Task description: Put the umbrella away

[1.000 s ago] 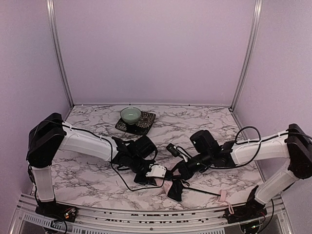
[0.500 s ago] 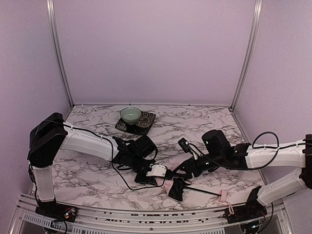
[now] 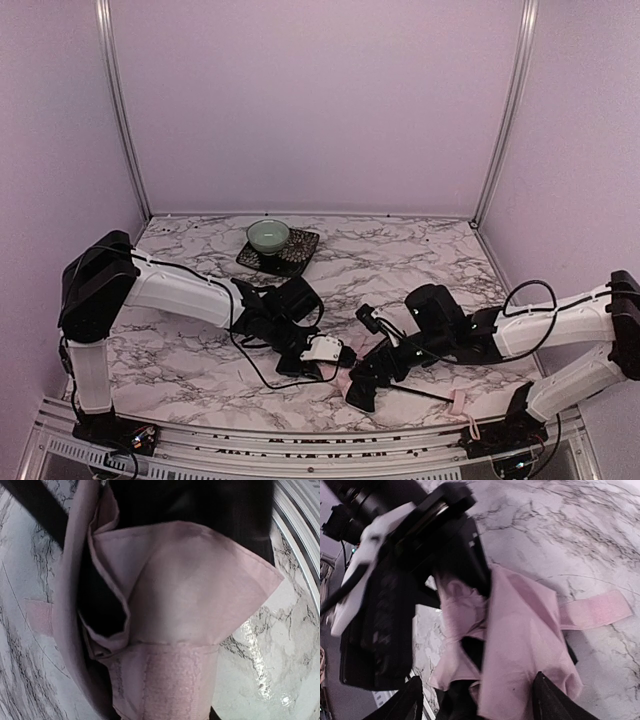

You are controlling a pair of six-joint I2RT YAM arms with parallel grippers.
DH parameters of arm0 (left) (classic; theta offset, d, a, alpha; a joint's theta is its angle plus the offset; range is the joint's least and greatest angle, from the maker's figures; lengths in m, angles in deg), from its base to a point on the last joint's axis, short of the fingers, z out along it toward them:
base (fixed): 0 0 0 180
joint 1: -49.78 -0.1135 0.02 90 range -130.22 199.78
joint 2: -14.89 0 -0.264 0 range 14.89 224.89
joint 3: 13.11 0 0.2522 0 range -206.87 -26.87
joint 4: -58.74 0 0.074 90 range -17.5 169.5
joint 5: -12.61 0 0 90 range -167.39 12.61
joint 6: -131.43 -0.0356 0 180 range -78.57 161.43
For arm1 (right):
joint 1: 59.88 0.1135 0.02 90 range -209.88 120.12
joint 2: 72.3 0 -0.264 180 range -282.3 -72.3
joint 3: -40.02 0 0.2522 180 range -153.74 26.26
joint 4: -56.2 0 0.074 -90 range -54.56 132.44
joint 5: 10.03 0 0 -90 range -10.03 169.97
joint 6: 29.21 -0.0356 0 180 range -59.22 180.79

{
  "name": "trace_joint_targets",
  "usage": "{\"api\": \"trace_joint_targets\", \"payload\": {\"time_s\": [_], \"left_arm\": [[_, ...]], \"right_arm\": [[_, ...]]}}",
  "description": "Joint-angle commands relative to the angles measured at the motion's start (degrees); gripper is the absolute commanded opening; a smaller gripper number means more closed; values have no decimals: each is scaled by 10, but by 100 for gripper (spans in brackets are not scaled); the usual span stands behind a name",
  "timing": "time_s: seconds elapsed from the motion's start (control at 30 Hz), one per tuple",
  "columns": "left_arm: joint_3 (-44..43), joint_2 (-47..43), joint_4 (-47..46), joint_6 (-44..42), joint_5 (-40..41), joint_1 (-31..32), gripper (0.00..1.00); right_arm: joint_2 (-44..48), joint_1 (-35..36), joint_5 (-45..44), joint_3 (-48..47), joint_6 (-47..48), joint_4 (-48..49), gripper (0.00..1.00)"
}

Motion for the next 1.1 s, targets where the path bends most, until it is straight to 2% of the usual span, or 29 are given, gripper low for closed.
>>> {"api": "trace_joint_targets", "payload": {"time_s": [0.0,0.1,0.2,0.33,0.47,0.6,0.7,0.83,0.97,1.07], "left_arm": [[31,74,147,47,59,-19,0],[16,83,158,78,50,-25,0],[7,87,163,91,39,-31,0],[6,86,163,107,36,-33,0],[5,77,166,118,21,-37,0],[10,49,166,132,-28,-41,22],[29,24,151,148,-15,-41,39],[85,-17,76,177,56,-43,44],[144,-78,6,188,66,-51,59],[178,-119,-20,163,63,-51,65]], "right_arm": [[33,57,-31,54,5,89,65],[27,118,-122,97,24,166,58],[19,172,-217,119,60,199,52],[-12,228,-339,109,114,178,35],[-68,268,-370,74,160,135,24],[-132,289,-363,34,175,101,15],[-160,292,-357,17,183,94,12],[-188,292,-351,-4,211,88,9],[-211,291,-348,-24,228,75,6],[-225,291,-348,-40,230,60,5]]}}
